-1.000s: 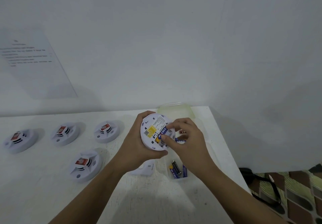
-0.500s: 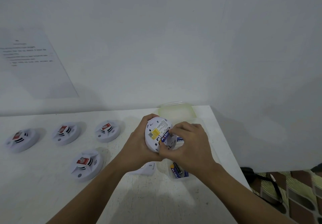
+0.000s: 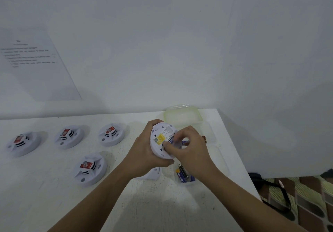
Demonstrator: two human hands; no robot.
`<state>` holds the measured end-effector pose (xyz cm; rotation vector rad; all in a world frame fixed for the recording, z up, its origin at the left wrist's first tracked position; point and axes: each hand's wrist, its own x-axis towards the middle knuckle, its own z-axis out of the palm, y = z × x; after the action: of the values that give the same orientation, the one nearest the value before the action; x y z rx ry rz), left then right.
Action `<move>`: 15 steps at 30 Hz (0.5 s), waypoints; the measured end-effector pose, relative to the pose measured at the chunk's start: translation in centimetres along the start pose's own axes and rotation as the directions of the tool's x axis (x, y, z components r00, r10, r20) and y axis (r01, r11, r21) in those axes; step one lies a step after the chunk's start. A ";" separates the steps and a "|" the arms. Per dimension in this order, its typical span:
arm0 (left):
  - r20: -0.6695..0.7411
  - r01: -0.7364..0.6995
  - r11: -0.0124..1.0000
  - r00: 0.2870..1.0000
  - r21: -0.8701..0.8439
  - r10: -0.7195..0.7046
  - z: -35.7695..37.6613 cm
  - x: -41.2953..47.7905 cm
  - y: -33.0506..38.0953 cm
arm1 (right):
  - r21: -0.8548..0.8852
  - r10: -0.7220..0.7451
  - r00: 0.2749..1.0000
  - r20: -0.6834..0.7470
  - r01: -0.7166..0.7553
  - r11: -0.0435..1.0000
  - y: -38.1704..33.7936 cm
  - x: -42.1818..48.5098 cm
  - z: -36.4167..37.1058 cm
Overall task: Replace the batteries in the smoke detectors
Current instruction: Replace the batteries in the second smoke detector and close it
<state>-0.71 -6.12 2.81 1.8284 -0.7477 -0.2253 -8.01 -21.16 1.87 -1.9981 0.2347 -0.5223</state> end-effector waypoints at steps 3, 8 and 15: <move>-0.032 -0.015 1.000 0.999 -0.018 0.014 -0.5 0.3 0.4 | -0.011 -0.050 0.999 0.011 0.050 0.999 -0.7 -0.9 0.7; -0.047 -0.039 0.999 0.998 0.004 0.039 -0.9 0.3 0.9 | 0.148 -0.049 0.996 -0.072 0.060 0.987 -0.7 0.0 -0.6; -0.019 -0.053 0.999 0.998 -0.010 0.053 -0.5 0.3 0.9 | 0.149 -0.034 0.997 -0.074 0.044 0.988 -0.4 0.4 -1.2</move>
<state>-0.55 -6.13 3.93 1.7963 -0.7793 -0.1770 -8.22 -22.13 2.81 -1.8421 0.1942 -0.6188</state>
